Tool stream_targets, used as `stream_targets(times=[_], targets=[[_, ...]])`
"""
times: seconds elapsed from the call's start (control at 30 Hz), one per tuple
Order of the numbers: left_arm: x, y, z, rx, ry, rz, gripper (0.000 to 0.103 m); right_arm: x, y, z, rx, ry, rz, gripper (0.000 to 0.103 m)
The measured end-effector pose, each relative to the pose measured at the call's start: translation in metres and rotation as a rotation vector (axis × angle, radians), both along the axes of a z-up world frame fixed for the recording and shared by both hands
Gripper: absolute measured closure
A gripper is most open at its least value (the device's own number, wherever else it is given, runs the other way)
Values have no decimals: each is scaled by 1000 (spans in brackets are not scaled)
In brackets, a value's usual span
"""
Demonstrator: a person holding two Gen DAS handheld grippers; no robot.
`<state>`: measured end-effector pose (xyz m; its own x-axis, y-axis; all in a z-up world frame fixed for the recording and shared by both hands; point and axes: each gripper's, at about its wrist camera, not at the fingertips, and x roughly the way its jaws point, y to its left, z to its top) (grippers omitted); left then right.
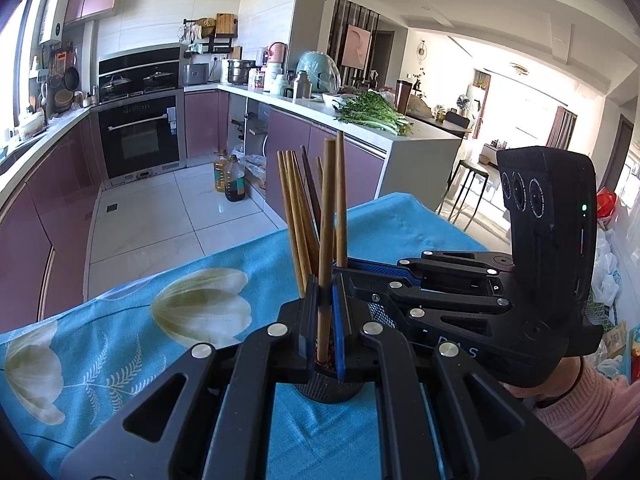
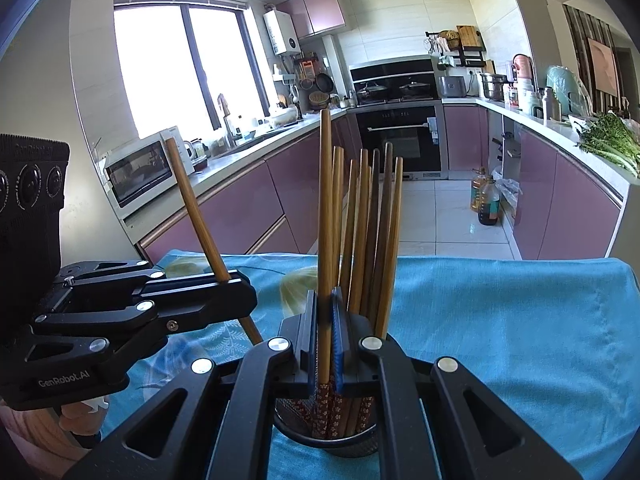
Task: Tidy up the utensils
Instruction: 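Push the chopsticks down into the cup and open both grippers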
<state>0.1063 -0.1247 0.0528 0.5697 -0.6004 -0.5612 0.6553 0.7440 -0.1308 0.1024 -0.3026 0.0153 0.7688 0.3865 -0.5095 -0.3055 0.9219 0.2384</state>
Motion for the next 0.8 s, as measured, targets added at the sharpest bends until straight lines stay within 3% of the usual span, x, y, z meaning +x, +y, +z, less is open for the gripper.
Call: stream_targets(times=[0.3, 0.57, 0.67, 0.8], targets=[[16, -1, -18, 2, 45, 10, 95, 4, -6, -3, 7, 12, -15, 95], [12, 11, -26, -21, 46, 30, 82, -4, -9, -6, 23, 11, -18, 92], [5, 20, -27, -37, 28, 54, 70, -13, -8, -4, 25, -4, -9, 78], [-8, 39, -27, -43, -32, 131, 53, -25, -6, -3, 22, -34, -18, 48]])
